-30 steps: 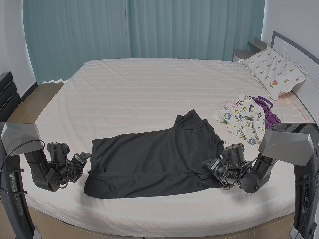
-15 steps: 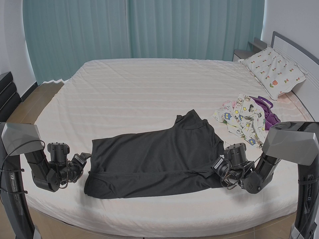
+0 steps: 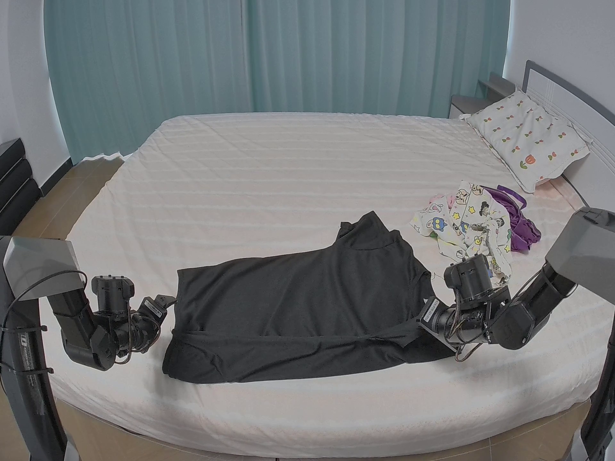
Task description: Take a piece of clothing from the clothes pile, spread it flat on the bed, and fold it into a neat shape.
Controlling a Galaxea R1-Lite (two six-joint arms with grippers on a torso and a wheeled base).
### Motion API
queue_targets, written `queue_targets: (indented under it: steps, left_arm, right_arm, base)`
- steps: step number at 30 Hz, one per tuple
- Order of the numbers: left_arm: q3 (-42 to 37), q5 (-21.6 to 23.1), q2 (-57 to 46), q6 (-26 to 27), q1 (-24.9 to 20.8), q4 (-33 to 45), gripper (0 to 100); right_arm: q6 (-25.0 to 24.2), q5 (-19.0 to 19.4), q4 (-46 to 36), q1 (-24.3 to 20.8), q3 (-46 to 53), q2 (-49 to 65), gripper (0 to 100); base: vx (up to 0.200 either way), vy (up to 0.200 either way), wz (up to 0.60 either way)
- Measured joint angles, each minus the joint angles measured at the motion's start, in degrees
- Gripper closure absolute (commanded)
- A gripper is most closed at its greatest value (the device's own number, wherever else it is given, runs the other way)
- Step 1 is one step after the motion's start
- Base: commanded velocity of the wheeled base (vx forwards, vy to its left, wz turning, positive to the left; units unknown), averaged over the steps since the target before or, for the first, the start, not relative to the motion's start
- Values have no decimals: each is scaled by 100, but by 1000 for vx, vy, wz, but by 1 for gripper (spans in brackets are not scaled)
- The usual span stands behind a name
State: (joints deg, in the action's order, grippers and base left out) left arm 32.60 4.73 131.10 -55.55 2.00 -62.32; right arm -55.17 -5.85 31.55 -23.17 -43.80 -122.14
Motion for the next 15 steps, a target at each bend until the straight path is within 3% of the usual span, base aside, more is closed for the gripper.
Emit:
queue_targets:
  steps: [14,15]
  left_arm:
    - [9,-2,5,5,0,2,0]
    - [12,-2,5,2,0,2,0]
  right_arm:
    - [336,68,-1532,52,-777,428,100]
    - [350,68,-1614,41,-772,436,0]
  base:
    - [0,0,0]
    - [0,0,0]
